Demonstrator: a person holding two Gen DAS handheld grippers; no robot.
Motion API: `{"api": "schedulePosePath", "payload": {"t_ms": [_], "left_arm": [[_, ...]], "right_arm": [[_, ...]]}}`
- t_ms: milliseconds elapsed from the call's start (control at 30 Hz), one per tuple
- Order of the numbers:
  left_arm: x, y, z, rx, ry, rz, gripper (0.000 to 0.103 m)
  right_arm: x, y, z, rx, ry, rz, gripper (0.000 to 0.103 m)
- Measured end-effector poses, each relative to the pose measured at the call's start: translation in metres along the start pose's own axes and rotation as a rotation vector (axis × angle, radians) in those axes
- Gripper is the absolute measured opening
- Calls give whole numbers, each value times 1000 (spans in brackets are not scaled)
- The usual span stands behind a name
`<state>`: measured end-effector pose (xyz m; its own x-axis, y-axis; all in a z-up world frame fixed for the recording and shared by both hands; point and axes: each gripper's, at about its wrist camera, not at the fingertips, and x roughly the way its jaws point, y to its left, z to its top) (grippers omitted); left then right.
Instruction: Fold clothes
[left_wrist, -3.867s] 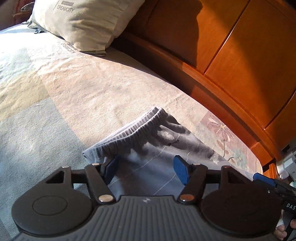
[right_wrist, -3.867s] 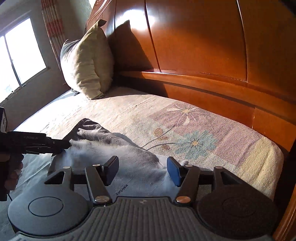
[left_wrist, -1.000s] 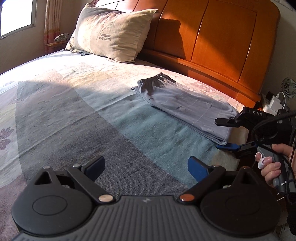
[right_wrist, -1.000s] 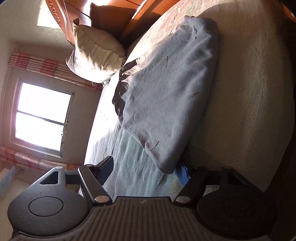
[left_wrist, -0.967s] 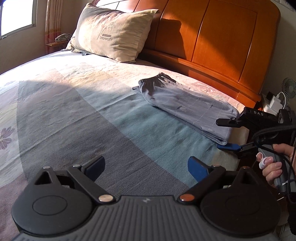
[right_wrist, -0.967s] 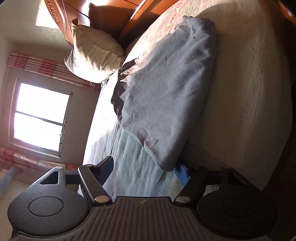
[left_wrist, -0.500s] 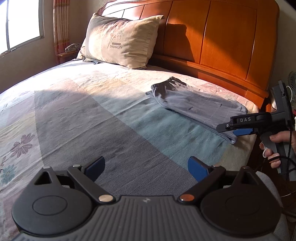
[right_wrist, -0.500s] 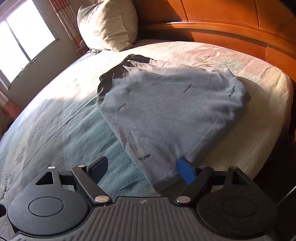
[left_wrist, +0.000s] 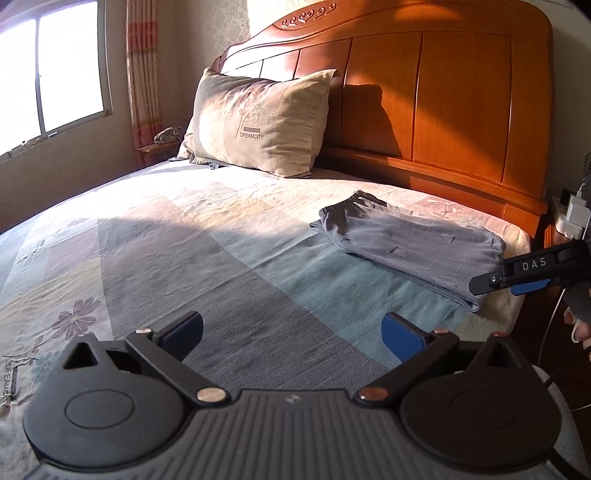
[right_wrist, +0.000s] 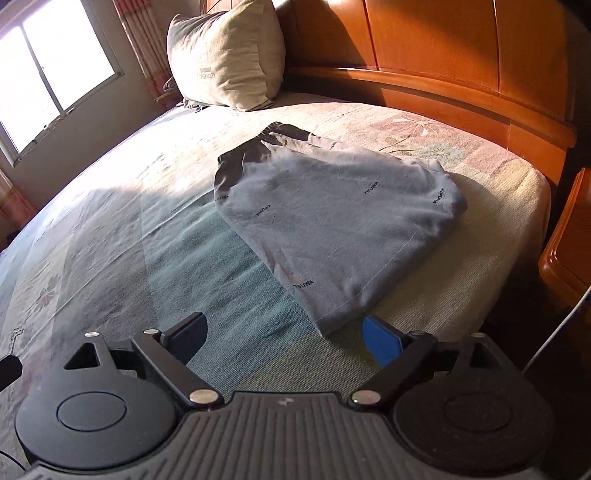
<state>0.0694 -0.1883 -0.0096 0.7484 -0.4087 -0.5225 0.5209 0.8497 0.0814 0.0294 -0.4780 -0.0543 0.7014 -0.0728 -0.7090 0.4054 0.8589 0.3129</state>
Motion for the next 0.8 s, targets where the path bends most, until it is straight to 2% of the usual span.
{"api": "schedulePosePath", "payload": {"t_ms": [100, 200, 400, 567, 800], "left_arm": [[-6, -8, 1, 14, -34, -12, 102], [-4, -14, 6, 16, 4, -87, 102], [5, -32, 14, 38, 92, -164, 102], [10, -44, 20, 24, 115, -178, 102], [12, -56, 27, 48, 161, -189, 102]], "right_arm": [[-12, 2, -5, -9, 0, -18, 94], [-24, 6, -12, -32, 0, -42, 95], [-54, 11, -23, -74, -13, -77, 98], [-74, 14, -30, -82, -22, -117, 103], [-92, 22, -37, -99, -16, -164, 103]]}}
